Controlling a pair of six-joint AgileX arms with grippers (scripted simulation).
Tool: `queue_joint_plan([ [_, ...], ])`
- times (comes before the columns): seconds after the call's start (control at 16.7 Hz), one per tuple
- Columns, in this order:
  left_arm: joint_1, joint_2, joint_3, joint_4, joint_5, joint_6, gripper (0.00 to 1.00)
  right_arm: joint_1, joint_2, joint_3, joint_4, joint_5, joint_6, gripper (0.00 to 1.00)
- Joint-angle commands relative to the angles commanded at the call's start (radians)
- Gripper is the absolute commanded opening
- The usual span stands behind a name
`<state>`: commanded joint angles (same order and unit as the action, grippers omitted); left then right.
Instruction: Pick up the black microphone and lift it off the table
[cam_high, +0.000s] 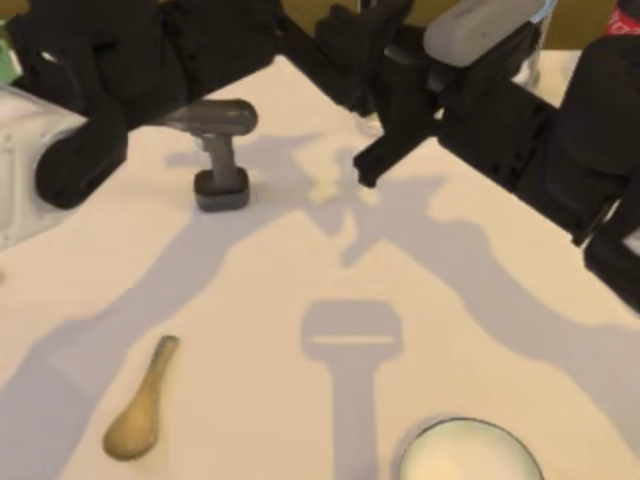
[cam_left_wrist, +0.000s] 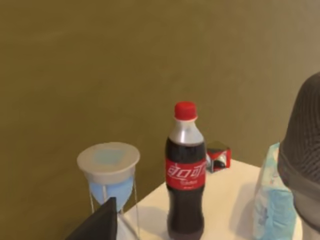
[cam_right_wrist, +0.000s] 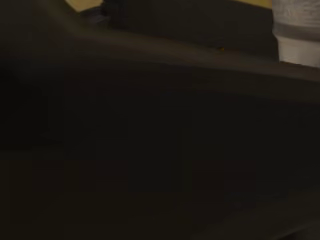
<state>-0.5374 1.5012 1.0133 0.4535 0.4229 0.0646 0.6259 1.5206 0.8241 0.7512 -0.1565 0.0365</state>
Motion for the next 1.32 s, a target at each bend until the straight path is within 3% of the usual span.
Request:
queue_joint_plan([
  [0.36, -0.018, 0.03, 0.026, 0.009, -0.017, -0.001, 1.0, 0.0, 0.0, 0.0, 0.0, 0.0, 0.0, 0.0],
  [1.14, -0.018, 0.03, 0.026, 0.009, -0.017, -0.001, 0.02, 0.0, 0.0, 0.0, 0.0, 0.0, 0.0, 0.0],
  [1.32, -0.018, 0.03, 0.026, 0.009, -0.017, -0.001, 0.0, 0.0, 0.0, 0.0, 0.0, 0.0, 0.0, 0.0],
])
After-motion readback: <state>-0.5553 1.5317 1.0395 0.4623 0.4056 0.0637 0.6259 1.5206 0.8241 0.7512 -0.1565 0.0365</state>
